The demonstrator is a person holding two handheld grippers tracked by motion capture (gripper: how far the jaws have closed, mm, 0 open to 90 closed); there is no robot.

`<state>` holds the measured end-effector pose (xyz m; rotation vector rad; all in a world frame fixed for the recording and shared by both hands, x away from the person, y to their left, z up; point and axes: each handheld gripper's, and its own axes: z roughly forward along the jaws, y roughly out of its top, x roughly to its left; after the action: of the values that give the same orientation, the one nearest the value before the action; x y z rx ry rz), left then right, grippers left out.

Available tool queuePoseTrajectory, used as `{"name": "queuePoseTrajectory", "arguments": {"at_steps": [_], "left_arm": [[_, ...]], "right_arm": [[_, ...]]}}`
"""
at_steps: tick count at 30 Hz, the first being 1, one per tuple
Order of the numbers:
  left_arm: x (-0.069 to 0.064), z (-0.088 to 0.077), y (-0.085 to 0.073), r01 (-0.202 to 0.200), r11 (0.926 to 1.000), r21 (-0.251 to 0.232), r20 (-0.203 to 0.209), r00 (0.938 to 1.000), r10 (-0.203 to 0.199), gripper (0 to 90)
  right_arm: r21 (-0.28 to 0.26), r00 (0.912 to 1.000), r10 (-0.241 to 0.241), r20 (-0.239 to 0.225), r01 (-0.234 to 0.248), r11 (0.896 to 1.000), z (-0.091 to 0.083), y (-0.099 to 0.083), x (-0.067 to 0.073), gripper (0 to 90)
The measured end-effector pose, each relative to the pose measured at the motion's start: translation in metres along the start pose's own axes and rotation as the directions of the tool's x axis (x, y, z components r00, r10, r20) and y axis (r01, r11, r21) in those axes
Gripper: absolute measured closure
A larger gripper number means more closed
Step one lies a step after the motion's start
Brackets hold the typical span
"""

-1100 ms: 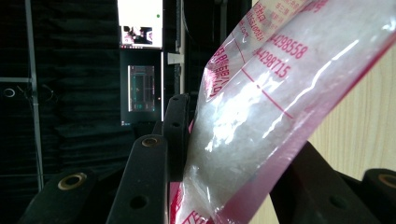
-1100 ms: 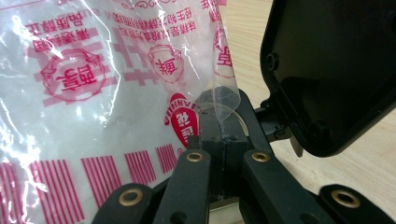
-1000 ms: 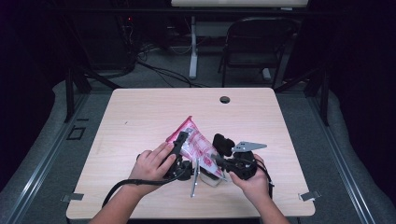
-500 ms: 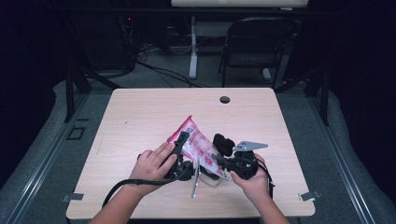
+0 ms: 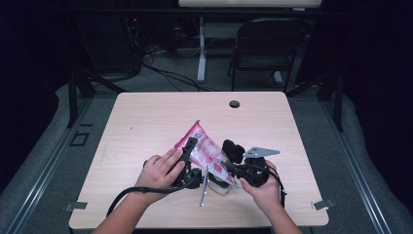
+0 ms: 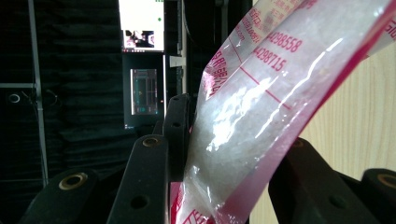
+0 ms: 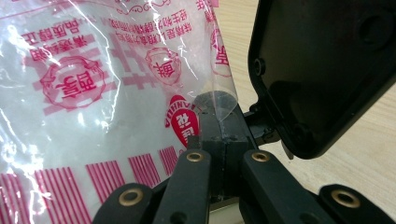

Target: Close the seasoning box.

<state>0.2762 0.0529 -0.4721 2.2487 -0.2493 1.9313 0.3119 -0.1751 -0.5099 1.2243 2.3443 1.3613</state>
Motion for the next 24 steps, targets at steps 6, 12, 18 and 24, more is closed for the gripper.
{"name": "queuePoseTrajectory", "arguments": {"at_steps": [6,12,18,24], "left_arm": [[-0.0004,0.0005,-0.0006,-0.008,1.0000,-0.003,-0.003,1.0000,0.008,68.0],[-0.0003,0.0000,-0.0003,-0.008,1.0000,0.002,0.004,1.0000,0.008,68.1],[0.0001,-0.0007,0.0002,-0.016,0.9999,0.001,-0.004,0.9999,0.016,68.1],[-0.0001,-0.0009,0.0001,-0.016,0.9999,-0.001,-0.005,0.9999,0.016,68.1]], "right_arm": [[-0.004,1.0000,0.000,0.002,0.000,1.000,0.0004,-0.0003,0.0001,90.0],[-0.011,1.0000,0.000,0.010,0.000,1.000,0.0004,-0.0006,0.0005,90.0],[-0.023,0.9998,-0.001,0.021,0.001,1.000,0.0002,-0.0010,0.0013,90.0],[-0.019,0.9997,-0.007,0.025,0.007,1.000,-0.0005,-0.0009,0.0011,90.0]]}}
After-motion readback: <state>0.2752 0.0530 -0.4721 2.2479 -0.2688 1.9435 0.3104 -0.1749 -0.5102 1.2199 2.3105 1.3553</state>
